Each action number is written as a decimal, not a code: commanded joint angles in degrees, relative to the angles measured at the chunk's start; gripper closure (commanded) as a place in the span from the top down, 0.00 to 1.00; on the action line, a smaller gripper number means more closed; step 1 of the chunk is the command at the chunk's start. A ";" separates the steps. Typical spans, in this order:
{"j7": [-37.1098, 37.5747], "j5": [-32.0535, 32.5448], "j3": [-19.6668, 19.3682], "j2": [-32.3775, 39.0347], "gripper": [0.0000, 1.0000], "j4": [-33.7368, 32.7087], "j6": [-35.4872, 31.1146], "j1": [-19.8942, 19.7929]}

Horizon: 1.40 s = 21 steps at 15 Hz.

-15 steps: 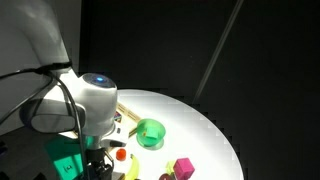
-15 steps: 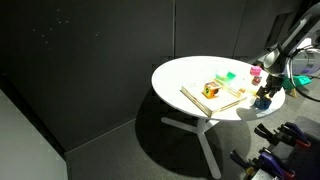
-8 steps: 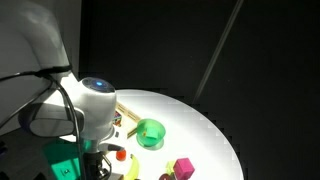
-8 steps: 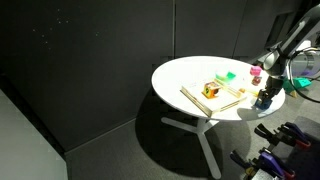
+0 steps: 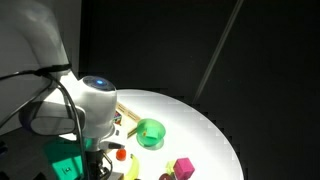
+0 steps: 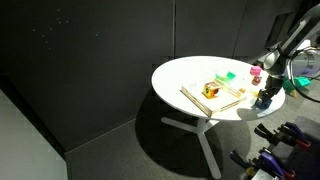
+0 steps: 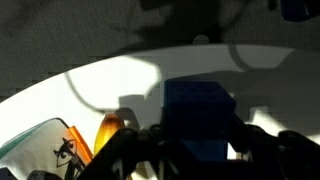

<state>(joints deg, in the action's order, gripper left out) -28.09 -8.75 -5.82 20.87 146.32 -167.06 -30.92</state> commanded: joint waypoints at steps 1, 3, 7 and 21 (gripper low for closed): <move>0.69 2.18 -0.44 -4.03 0.30 1.15 3.62 0.25; 0.67 2.54 -0.97 -5.74 0.30 1.22 5.80 1.00; 1.26 4.06 -3.06 -9.62 0.30 0.87 10.33 3.81; 9.52 3.91 -5.47 -11.06 0.30 -9.33 16.69 12.41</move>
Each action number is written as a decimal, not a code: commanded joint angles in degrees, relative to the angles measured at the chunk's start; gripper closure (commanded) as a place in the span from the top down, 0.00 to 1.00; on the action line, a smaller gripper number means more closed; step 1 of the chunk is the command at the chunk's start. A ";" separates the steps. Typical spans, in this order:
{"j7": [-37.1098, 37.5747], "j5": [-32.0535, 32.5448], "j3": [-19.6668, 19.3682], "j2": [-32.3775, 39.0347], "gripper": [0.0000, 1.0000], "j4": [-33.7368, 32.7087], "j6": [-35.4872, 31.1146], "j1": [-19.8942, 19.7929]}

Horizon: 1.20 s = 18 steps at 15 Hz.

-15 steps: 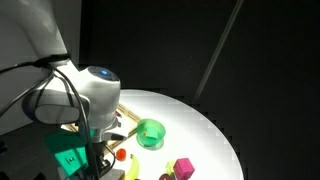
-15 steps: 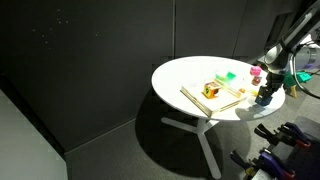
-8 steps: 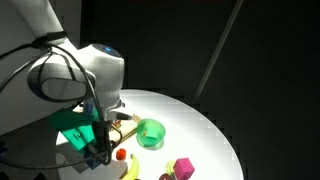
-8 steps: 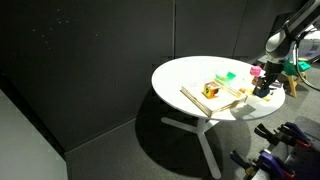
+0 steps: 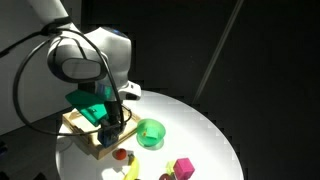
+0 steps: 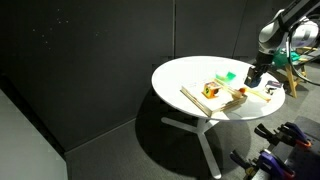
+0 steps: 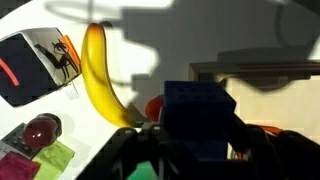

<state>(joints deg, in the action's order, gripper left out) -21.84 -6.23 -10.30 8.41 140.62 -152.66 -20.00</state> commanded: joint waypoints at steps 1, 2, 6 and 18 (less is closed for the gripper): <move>3.90 1.34 -0.96 1.94 0.30 -4.60 2.48 1.77; 4.55 1.25 -0.91 2.63 0.30 -5.76 2.75 2.02; 6.70 0.97 -0.57 5.54 0.30 -10.47 3.99 2.71; 12.54 2.68 1.46 13.76 0.30 -20.64 6.26 7.83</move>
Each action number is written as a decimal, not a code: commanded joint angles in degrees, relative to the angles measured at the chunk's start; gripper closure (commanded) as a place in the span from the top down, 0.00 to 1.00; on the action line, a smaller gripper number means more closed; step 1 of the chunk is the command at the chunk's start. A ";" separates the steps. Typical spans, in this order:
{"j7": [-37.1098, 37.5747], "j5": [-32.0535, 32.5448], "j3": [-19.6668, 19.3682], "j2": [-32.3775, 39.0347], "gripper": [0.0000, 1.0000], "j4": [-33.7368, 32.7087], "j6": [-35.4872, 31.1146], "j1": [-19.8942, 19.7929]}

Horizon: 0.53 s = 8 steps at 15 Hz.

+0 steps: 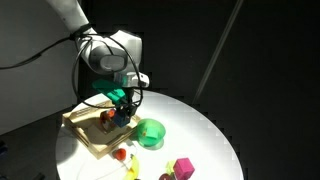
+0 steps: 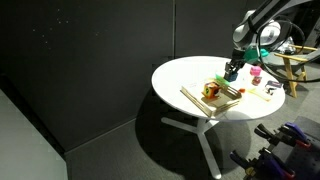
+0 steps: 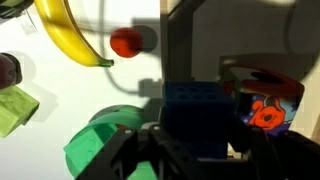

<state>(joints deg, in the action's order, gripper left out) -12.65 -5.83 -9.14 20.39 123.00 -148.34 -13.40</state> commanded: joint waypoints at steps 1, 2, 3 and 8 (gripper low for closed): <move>3.78 2.56 0.45 2.14 0.30 -3.31 1.90 1.76; 4.45 3.02 0.58 2.45 0.30 -3.57 1.99 2.32; 4.82 3.21 0.81 2.64 0.30 -3.79 2.01 2.73; 4.75 2.81 2.38 2.32 0.30 -3.74 2.28 3.63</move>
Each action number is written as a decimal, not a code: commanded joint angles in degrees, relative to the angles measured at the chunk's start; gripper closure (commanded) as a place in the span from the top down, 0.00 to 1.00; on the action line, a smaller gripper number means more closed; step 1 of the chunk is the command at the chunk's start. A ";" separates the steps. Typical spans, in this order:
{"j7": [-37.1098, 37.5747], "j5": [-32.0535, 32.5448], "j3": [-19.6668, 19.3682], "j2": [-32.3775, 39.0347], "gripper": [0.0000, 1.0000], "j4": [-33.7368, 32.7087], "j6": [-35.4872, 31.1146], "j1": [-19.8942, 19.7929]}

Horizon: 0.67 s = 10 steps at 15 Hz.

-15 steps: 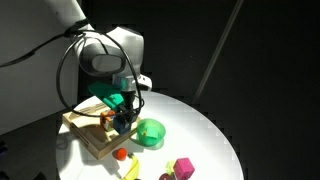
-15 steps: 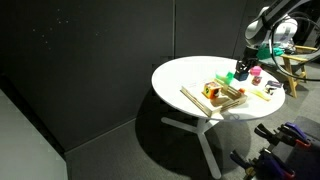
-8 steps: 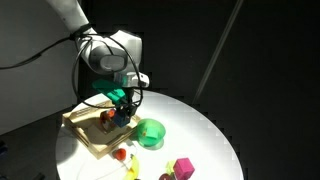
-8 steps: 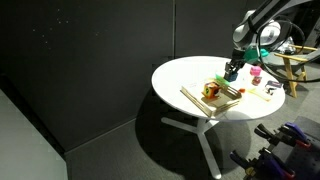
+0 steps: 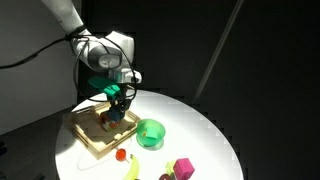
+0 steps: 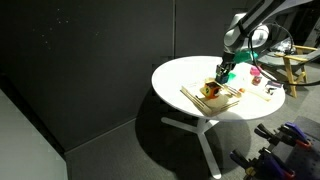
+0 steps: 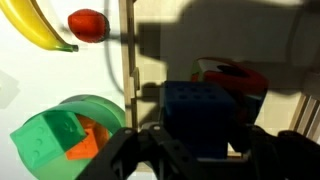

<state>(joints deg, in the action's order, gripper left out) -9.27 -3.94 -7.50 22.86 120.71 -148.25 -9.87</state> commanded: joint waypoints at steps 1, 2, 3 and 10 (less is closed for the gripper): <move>1.33 0.89 1.02 -0.23 0.30 -1.41 2.25 0.20; 1.31 0.83 1.28 -0.29 0.30 -1.37 2.27 0.28; 1.29 0.79 1.50 -0.32 0.30 -1.35 2.27 0.31; 1.29 0.57 2.56 -0.25 0.30 -1.25 2.25 0.43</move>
<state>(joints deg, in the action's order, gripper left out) -9.26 -3.94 -5.11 22.85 120.52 -148.08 -9.66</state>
